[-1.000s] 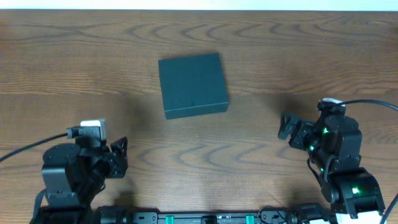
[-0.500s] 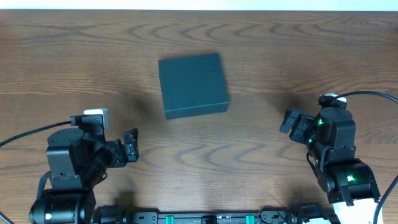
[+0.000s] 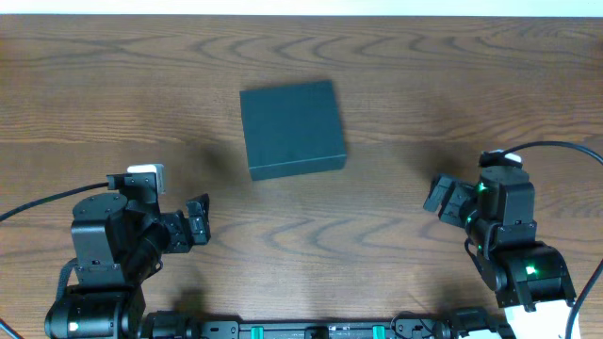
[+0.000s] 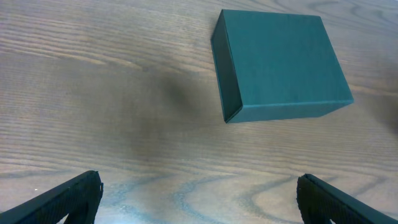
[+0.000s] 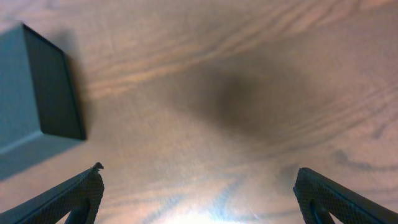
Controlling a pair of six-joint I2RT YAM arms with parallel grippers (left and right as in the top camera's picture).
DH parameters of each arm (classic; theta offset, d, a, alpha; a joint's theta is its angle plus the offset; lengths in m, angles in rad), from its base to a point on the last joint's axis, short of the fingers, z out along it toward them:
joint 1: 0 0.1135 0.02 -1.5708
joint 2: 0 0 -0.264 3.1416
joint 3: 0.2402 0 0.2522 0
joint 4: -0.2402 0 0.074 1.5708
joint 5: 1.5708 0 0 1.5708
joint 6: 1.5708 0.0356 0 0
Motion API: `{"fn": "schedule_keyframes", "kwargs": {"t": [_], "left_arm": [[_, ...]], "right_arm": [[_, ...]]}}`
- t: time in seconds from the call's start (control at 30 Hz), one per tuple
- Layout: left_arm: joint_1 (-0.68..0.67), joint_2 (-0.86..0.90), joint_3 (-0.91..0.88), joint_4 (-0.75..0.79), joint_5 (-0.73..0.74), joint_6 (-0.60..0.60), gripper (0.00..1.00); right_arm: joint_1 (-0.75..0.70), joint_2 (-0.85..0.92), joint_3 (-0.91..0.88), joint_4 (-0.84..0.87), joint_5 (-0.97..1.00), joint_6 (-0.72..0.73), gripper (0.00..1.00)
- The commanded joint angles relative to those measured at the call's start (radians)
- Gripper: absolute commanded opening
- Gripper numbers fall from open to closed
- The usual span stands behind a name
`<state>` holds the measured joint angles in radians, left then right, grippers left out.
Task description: Pack container
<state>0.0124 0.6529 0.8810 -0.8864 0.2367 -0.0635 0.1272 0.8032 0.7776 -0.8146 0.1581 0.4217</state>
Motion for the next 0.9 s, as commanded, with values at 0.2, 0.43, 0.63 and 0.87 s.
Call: {"fn": "schedule_keyframes", "kwargs": {"t": [0.2,0.43,0.63,0.87], "left_arm": [[0.004,0.001,0.0,0.002,0.006,-0.002,0.99],[0.004,0.001,0.0,0.002,0.006,-0.002,0.99],[0.004,0.001,0.0,0.002,0.006,-0.002,0.98],[0.004,0.001,0.0,0.002,0.006,-0.002,0.99]], "right_arm": [[-0.009,0.0,-0.004,-0.042,0.018,0.016,0.99],[-0.009,0.0,-0.004,-0.044,0.04,0.005,0.99],[-0.009,0.0,-0.004,-0.065,0.104,-0.019,0.99],[-0.009,0.002,-0.004,-0.065,0.103,-0.019,0.99]]}}
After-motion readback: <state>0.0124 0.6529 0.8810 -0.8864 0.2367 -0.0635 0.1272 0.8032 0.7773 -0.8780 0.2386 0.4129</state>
